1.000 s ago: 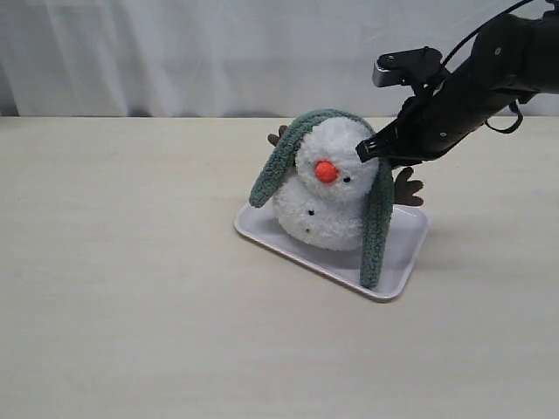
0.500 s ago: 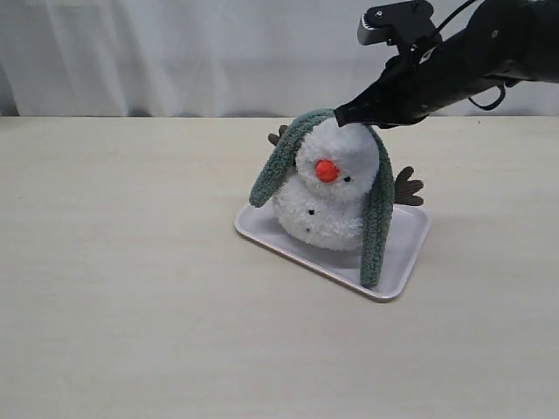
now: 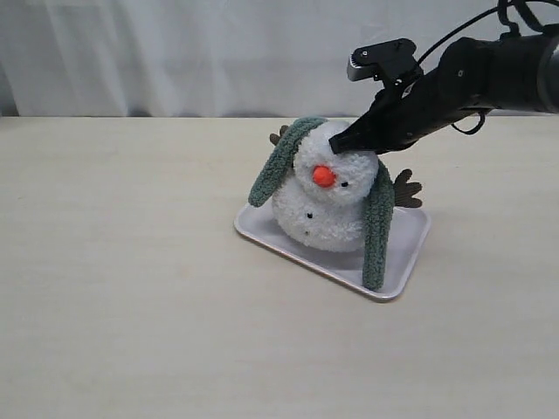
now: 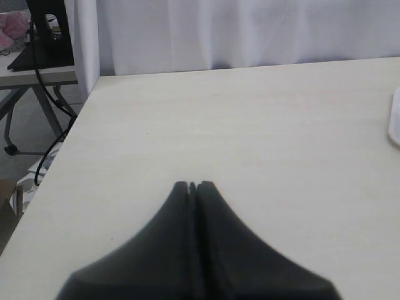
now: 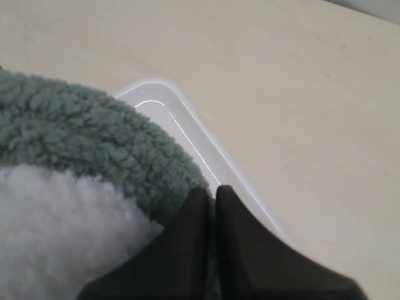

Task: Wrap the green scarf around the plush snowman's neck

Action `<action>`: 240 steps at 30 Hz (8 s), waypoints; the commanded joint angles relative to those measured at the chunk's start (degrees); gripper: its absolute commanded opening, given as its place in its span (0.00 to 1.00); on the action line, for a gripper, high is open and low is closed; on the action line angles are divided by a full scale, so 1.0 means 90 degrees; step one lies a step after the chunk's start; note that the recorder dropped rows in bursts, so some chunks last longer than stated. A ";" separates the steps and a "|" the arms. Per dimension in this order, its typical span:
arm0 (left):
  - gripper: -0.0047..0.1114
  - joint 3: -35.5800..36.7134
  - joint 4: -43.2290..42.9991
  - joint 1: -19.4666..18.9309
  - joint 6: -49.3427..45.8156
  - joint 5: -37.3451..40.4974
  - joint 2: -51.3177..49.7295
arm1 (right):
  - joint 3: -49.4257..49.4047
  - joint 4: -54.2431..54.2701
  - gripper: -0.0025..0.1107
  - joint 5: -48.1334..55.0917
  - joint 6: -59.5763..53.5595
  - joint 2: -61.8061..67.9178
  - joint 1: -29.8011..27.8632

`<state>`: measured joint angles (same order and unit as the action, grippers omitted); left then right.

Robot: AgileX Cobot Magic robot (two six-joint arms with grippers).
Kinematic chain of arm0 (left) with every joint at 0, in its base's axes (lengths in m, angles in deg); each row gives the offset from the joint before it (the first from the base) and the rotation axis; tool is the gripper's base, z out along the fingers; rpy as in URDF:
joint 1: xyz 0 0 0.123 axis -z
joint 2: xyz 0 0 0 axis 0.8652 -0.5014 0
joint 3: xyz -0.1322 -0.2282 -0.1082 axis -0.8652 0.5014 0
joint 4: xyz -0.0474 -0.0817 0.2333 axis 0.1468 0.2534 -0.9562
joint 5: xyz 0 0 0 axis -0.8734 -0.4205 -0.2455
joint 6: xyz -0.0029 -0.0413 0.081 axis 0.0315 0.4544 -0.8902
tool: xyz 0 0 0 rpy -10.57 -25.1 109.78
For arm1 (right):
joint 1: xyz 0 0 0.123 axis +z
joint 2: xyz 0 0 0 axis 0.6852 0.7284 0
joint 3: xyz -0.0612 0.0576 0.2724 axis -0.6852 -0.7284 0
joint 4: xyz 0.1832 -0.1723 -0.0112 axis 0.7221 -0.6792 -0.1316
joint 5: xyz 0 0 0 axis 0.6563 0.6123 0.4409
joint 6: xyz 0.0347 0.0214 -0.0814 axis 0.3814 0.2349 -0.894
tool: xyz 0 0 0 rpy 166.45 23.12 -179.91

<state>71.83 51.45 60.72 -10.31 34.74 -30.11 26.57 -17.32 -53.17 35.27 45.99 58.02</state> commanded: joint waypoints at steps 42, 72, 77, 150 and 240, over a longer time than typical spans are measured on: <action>0.04 0.0013 0.0008 -0.0006 0.0006 -0.0063 0.0003 | 0.0017 0.0423 0.06 -0.1235 0.0770 -0.0526 0.1264; 0.04 0.0013 0.0008 -0.0006 0.0006 -0.0050 0.0003 | 0.0856 -0.0373 0.06 0.1608 0.1163 0.0256 0.1191; 0.04 0.0013 0.0008 -0.0006 0.0006 -0.0050 0.0003 | 0.0882 -0.0373 0.06 0.1641 0.1163 0.0245 0.1191; 0.04 0.0013 0.0008 -0.0006 0.0006 -0.0064 0.0003 | 0.0875 -0.0581 0.37 0.3569 0.1435 -0.1544 0.1260; 0.04 0.0013 0.0008 -0.0006 0.0006 -0.0049 0.0003 | -0.2343 0.0754 0.06 -0.4857 0.4680 0.1017 0.2410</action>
<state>71.83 51.45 60.72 -10.30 34.74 -30.11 5.46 -10.21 -98.78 77.19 55.76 80.05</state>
